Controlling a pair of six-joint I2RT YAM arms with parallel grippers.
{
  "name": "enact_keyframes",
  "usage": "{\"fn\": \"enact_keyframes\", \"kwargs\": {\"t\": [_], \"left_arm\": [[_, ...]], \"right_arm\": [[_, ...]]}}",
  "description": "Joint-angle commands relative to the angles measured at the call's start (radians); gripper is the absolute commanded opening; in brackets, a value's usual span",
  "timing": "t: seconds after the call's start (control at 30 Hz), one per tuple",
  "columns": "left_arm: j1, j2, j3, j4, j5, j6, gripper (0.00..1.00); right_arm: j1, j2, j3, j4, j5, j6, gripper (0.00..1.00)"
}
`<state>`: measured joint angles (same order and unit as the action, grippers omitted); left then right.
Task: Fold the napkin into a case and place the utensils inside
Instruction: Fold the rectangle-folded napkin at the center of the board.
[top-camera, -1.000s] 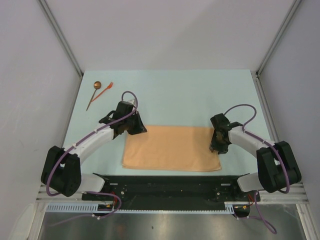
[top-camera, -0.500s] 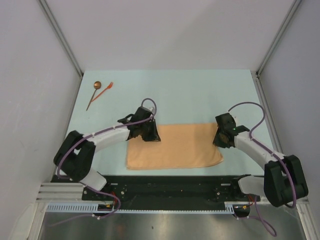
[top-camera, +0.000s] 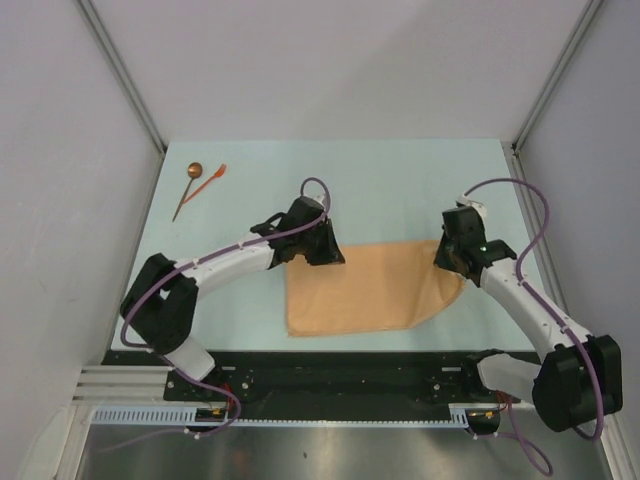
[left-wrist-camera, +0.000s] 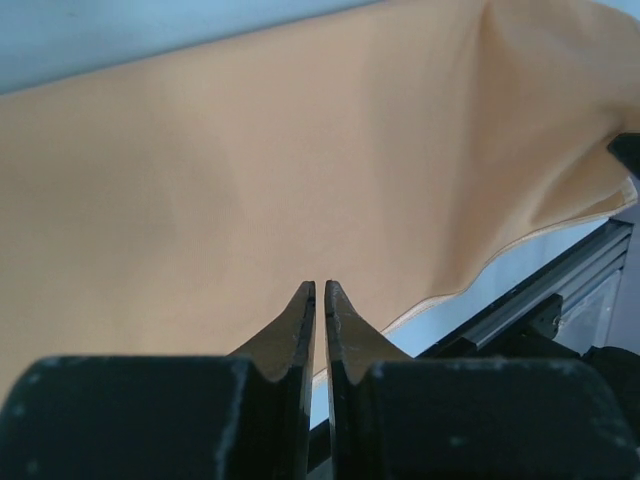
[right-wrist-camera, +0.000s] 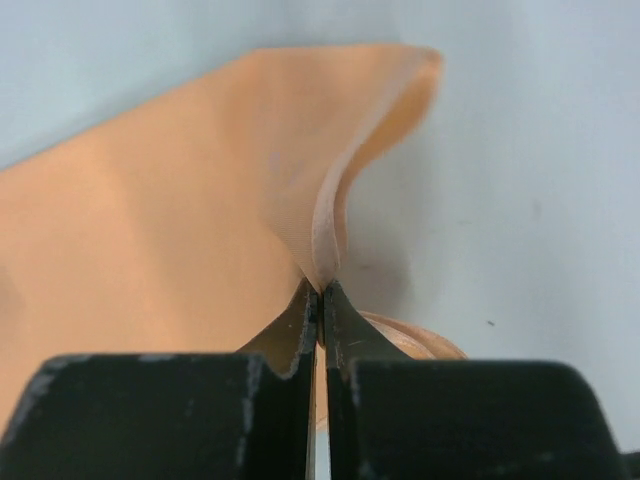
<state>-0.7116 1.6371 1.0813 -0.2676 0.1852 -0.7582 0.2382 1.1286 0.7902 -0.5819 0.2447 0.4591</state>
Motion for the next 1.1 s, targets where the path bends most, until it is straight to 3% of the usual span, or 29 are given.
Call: {"fn": "enact_keyframes", "kwargs": {"t": [0.0, 0.2, 0.43, 0.67, 1.07], "left_arm": [[0.070, -0.149, -0.049, -0.036, -0.021, 0.023, 0.11], [0.204, -0.365, -0.257, -0.090, -0.026, 0.075, 0.13], [0.313, -0.519, -0.365, -0.125, 0.005, 0.112, 0.15], [0.339, -0.519, -0.386, -0.114, 0.016, 0.123, 0.15], [0.339, -0.433, -0.458, -0.038, -0.050, 0.063, 0.14]], "right_arm": [[0.160, 0.082, 0.136, -0.013, 0.061, -0.028, 0.00], [0.439, 0.322, 0.320, -0.039, -0.001, 0.081, 0.00], [0.634, 0.528, 0.452, 0.042, -0.111, 0.194, 0.00], [0.697, 0.611, 0.503, 0.106, -0.177, 0.259, 0.00], [0.701, 0.691, 0.544, 0.140, -0.234, 0.296, 0.00]]}}
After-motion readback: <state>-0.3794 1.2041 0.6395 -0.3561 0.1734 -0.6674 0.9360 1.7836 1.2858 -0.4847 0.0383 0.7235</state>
